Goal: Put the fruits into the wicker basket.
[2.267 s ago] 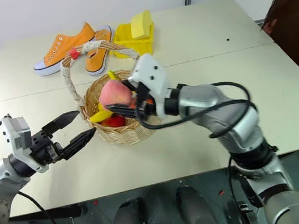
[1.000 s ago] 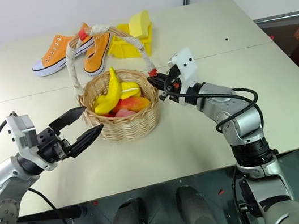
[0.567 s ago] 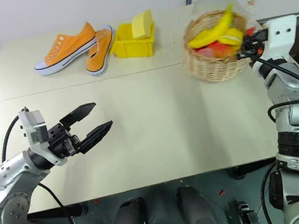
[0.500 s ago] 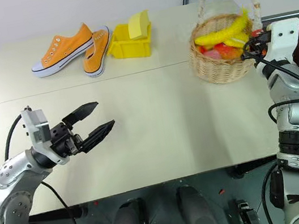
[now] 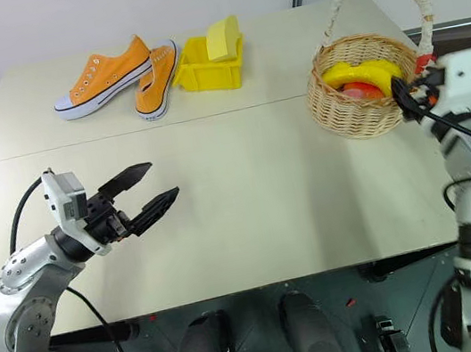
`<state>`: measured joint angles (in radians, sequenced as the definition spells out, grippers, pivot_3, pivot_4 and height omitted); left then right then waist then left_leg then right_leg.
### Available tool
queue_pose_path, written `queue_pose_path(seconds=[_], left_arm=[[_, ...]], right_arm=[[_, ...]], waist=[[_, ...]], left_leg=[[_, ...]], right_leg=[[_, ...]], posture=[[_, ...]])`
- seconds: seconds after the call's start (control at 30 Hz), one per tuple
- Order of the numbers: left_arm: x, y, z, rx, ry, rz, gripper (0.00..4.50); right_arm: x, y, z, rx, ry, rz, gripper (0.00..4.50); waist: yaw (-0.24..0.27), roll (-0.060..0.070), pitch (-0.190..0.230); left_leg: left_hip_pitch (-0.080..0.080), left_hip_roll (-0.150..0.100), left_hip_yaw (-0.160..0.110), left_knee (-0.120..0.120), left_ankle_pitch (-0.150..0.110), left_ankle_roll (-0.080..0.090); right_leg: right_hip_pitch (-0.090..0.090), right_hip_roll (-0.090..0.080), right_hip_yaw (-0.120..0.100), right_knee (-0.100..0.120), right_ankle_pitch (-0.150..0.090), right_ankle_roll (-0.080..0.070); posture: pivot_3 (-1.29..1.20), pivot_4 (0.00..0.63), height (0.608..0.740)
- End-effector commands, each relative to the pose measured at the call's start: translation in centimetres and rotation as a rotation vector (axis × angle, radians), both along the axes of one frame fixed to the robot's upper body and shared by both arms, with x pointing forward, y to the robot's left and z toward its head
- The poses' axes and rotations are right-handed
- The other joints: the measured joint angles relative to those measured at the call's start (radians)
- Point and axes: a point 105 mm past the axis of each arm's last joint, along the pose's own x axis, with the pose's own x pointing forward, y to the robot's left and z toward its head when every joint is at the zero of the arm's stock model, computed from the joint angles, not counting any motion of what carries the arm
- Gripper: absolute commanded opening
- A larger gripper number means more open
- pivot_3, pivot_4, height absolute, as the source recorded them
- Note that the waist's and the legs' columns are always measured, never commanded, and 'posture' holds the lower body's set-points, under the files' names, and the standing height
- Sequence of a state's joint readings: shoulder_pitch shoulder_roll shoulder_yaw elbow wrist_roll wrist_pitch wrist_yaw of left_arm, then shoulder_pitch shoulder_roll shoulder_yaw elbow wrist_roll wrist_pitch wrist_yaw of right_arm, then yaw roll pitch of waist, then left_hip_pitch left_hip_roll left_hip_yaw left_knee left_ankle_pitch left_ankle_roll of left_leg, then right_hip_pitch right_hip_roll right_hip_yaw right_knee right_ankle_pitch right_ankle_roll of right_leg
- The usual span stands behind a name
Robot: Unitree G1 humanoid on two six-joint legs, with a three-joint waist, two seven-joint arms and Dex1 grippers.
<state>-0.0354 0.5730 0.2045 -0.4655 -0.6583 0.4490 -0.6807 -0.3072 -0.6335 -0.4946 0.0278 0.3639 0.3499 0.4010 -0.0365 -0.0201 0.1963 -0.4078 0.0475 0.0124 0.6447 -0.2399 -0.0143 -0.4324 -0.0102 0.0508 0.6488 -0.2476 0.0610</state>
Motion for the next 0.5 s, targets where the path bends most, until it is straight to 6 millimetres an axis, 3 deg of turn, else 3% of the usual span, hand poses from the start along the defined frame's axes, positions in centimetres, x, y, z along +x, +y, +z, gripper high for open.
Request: queue_pose_path(seconds=[0.03, 0.17, 0.27, 0.5], left_arm=[[0.3, 3.3, -0.8, 0.051, 0.012, 0.153, 4.11], [0.4, 6.0, -2.8, 0.094, 0.06, 0.298, 4.11], [0.1, 7.3, -3.8, 0.08, 0.08, 0.356, 4.11], [-1.1, 8.4, -5.6, 0.07, 0.101, 0.42, 4.11]], right_arm=[[-2.5, 2.4, 1.4, -0.084, -0.03, 0.203, 3.31], [-4.3, 8.3, -2.0, -0.187, 0.109, 0.526, 3.31], [-4.9, 11.5, -3.7, -0.191, 0.149, 0.669, 3.31], [-3.7, 15.0, -5.0, -0.161, 0.155, 0.788, 3.31]], waist=[[-0.006, 0.0, 0.0], [-0.015, 0.0, 0.0], [-0.017, 0.0, 0.0], [-0.006, 0.0, 0.0]], left_leg=[[0.0, 0.0, 0.0, 0.0, 0.0, 0.0], [0.003, 0.002, 0.0, 0.0, 0.0, 0.001], [0.005, 0.002, 0.001, 0.0, 0.0, 0.0], [0.001, 0.001, 0.003, 0.0, -0.001, 0.0]], right_leg=[[0.0, 0.0, 0.0, 0.0, 0.0, 0.0], [0.001, 0.001, 0.0, 0.001, -0.002, 0.002], [0.002, 0.001, 0.0, 0.001, -0.001, 0.001], [0.001, -0.002, 0.0, -0.002, 0.0, -0.002]], posture=[[0.0, 0.15, 0.74], [0.0, 0.15, 0.74], [0.0, 0.15, 0.74], [0.0, 0.15, 0.74]])
